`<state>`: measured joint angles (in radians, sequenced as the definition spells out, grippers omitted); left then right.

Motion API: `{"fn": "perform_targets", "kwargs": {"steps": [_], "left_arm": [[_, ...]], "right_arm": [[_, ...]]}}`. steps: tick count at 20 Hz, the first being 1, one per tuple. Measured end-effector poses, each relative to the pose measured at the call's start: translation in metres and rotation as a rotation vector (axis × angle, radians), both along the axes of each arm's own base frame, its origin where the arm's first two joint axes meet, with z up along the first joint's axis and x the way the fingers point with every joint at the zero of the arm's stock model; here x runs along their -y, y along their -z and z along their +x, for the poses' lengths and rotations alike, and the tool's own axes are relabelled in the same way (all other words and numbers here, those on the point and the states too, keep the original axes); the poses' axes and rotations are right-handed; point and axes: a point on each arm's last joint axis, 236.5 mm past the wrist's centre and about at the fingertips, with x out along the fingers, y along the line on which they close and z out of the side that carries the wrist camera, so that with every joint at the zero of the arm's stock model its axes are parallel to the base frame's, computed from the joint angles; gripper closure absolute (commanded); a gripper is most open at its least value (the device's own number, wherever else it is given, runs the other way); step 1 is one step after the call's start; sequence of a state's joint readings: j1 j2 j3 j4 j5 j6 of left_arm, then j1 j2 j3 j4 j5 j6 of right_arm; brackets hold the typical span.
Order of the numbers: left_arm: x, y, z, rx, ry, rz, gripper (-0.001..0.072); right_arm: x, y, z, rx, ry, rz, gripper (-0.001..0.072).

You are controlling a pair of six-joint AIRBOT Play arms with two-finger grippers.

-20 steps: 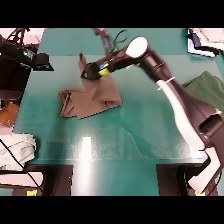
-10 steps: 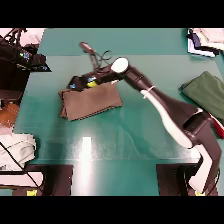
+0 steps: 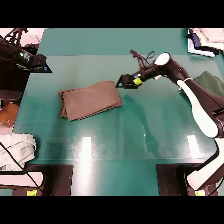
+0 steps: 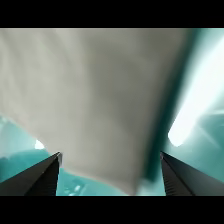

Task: Fold the shirts.

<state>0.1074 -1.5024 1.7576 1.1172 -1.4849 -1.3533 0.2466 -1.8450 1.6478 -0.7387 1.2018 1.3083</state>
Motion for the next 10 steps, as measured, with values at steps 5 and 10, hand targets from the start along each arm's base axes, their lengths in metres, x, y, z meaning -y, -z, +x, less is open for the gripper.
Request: {"fn": "perform_targets", "kwargs": {"steps": [5,10], "left_arm": [[0.0,0.0,0.001,0.003,-0.001,-0.002,0.068],[0.001,0.0,0.0,0.002,0.0,-0.003,0.068]], "right_arm": [[-0.003,0.035,0.0,-0.147,0.024,0.071,0.0009],[-0.05,0.047,-0.004,-0.186,-0.06,0.133,0.0011]]}}
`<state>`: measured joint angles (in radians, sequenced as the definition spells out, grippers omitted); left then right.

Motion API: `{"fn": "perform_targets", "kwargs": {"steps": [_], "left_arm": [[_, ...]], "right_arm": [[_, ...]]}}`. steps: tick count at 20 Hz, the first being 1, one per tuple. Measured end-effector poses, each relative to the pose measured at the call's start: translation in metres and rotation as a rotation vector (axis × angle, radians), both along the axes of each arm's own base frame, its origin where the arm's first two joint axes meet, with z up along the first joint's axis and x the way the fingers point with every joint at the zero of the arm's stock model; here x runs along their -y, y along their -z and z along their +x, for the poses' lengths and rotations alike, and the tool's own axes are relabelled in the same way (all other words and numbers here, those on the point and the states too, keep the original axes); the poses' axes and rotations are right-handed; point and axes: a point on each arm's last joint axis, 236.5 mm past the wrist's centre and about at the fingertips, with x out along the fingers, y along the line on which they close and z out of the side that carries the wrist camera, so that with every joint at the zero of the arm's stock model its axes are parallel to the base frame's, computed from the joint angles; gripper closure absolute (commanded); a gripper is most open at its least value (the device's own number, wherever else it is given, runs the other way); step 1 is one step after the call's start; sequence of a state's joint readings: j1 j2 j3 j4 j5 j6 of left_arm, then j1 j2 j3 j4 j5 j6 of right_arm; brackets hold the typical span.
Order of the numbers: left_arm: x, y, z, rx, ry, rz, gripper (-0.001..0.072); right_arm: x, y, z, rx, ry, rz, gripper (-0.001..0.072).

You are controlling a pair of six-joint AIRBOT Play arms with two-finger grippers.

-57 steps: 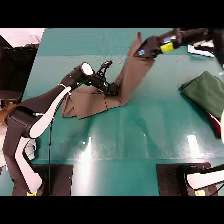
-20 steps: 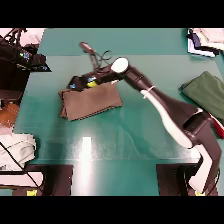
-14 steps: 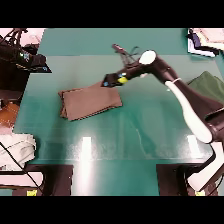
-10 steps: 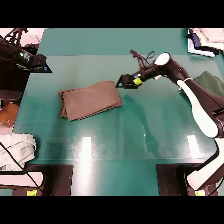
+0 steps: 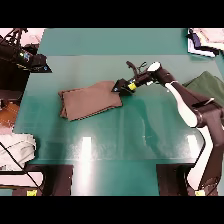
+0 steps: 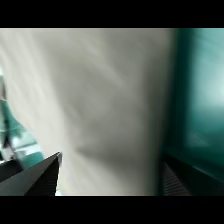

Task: Fold the shirts.

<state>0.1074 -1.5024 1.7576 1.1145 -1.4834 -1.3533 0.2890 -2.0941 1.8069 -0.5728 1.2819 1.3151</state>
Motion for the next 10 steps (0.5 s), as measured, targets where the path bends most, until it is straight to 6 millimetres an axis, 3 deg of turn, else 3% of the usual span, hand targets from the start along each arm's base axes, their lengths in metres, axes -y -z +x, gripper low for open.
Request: {"fn": "perform_targets", "kwargs": {"steps": [2,3,6,7,10], "left_arm": [[0.0,0.0,0.0,0.0,0.004,0.002,0.068],[0.0,0.0,0.0,0.002,0.007,0.003,0.068],[0.0,0.001,-0.001,0.001,0.013,0.005,0.068],[0.0,0.001,-0.001,0.002,0.015,0.005,0.068],[0.0,0.002,-0.003,-0.004,0.02,0.006,0.068]], "right_arm": [[-0.019,0.004,-0.006,-0.013,-0.033,0.026,0.0027],[-0.029,0.005,-0.009,-0.021,-0.045,0.04,0.0133],[-0.047,0.012,-0.011,-0.012,-0.046,0.044,0.0649],[-0.053,0.011,-0.011,-0.011,-0.039,0.057,0.0693],[-0.062,0.008,-0.006,0.026,-0.028,0.072,0.0695]]}}
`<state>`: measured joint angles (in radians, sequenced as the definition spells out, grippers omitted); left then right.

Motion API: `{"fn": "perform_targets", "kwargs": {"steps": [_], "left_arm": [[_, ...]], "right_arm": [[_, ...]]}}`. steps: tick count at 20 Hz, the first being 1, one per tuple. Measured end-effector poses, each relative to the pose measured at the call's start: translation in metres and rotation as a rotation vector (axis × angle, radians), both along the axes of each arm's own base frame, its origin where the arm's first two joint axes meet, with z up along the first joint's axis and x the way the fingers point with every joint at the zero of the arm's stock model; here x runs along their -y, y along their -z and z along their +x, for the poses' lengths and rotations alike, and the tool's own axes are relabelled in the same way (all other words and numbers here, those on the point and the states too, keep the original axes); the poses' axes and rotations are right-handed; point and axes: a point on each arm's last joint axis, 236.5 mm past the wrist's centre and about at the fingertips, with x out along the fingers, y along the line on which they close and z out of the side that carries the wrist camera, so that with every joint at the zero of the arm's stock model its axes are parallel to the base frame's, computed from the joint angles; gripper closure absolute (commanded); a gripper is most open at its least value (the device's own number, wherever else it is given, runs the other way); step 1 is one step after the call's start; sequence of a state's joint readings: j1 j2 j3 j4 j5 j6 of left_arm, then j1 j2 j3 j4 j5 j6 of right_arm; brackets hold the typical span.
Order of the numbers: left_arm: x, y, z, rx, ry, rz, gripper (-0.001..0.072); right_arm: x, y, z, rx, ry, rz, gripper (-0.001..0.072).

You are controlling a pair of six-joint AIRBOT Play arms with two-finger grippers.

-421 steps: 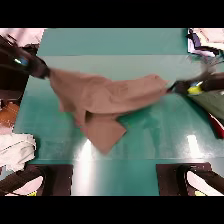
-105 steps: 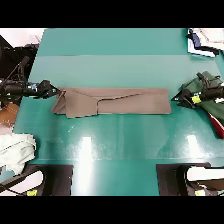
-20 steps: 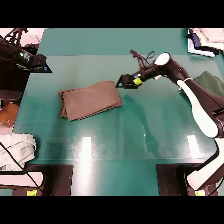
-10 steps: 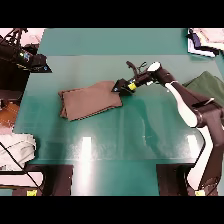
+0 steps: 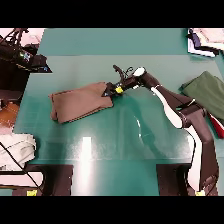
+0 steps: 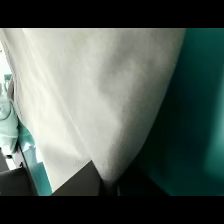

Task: Fold the shirts.

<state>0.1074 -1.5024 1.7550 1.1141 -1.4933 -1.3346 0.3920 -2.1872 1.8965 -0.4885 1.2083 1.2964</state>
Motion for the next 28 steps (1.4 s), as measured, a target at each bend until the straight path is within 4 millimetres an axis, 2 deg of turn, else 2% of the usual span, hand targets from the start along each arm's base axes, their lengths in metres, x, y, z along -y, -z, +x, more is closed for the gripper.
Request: {"fn": "perform_targets", "kwargs": {"steps": [2,4,7,9,11,15,19,22,25,28], "left_arm": [[0.0,0.0,-0.001,-0.003,0.004,0.001,0.068],[0.0,0.001,-0.003,-0.009,0.009,0.002,0.0681],[0.0,0.001,-0.003,-0.012,0.011,0.002,0.0681],[0.001,0.001,-0.004,-0.012,0.012,0.001,0.0681],[0.003,0.0,-0.004,-0.011,0.014,-0.008,0.0681],[0.021,-0.002,-0.004,-0.004,0.048,-0.025,0.0681],[0.056,-0.004,-0.007,0.015,0.117,-0.033,0.0681],[0.082,-0.006,-0.01,0.034,0.168,-0.036,0.0681],[0.101,-0.008,-0.011,0.054,0.201,-0.042,0.068],[0.107,-0.009,-0.01,0.068,0.207,-0.043,0.068]], "right_arm": [[0.003,-0.011,0.006,0.039,0.008,0.001,0.0695],[0.019,-0.03,0.019,0.1,0.025,-0.012,0.0696],[0.07,-0.073,0.044,0.211,0.074,-0.062,0.0695],[0.123,-0.102,0.063,0.275,0.144,-0.122,0.0695],[0.186,-0.134,0.081,0.336,0.247,-0.195,0.0696],[0.325,-0.186,0.094,0.405,0.495,-0.341,0.0695],[0.452,-0.218,0.077,0.407,0.743,-0.466,0.0695],[0.522,-0.237,0.053,0.403,0.888,-0.526,0.0696],[0.563,-0.257,0.03,0.417,0.985,-0.562,0.0696],[0.588,-0.276,0.01,0.436,1.051,-0.588,0.0695]]}}
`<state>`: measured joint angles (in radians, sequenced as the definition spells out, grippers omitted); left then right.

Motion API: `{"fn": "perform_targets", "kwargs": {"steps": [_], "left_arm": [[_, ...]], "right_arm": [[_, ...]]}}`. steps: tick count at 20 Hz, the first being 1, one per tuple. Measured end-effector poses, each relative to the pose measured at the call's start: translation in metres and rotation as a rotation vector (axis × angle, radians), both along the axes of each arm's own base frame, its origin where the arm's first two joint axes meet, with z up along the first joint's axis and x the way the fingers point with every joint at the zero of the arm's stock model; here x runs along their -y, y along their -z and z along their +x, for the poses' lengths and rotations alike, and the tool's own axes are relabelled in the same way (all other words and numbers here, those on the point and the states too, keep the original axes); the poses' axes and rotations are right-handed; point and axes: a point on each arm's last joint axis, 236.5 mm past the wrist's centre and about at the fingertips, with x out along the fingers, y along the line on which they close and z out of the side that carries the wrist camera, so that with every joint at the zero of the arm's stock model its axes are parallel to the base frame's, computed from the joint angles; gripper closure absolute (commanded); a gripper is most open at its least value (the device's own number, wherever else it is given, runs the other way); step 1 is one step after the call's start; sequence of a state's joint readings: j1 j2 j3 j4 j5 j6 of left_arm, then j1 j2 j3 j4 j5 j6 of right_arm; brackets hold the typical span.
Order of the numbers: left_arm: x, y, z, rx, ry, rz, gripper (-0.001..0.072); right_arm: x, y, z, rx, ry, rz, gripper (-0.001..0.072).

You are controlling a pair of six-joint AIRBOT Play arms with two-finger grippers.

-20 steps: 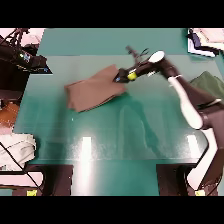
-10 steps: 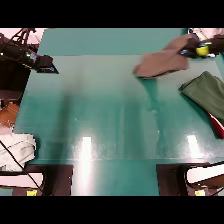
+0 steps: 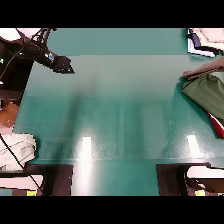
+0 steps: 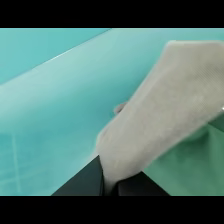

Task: Fold the shirts.

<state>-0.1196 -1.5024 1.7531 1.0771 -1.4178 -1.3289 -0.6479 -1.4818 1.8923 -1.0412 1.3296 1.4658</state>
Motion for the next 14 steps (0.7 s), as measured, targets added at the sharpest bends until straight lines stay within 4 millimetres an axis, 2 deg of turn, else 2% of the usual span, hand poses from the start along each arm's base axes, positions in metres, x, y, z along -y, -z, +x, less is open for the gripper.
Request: {"fn": "perform_targets", "kwargs": {"steps": [3,6,12,13,14], "left_arm": [[0.004,0.0,0.0,0.004,0.006,-0.002,0.068],[0.004,0.0,-0.001,0.003,0.007,-0.001,0.068],[0.005,0.001,-0.003,-0.005,0.013,0.001,0.068],[0.005,0.001,-0.004,-0.008,0.015,0.002,0.068],[0.005,0.001,-0.004,-0.01,0.016,0.003,0.068]], "right_arm": [[0.012,-0.014,-0.019,0.007,0.037,-0.018,0.0695],[0.018,-0.018,-0.039,-0.019,0.06,-0.015,0.0694],[0.042,0.014,-0.099,-0.277,0.162,-0.059,0.0689],[0.047,0.02,-0.11,-0.325,0.184,-0.067,0.0678],[0.051,0.024,-0.12,-0.369,0.206,-0.077,0.0567]]}}
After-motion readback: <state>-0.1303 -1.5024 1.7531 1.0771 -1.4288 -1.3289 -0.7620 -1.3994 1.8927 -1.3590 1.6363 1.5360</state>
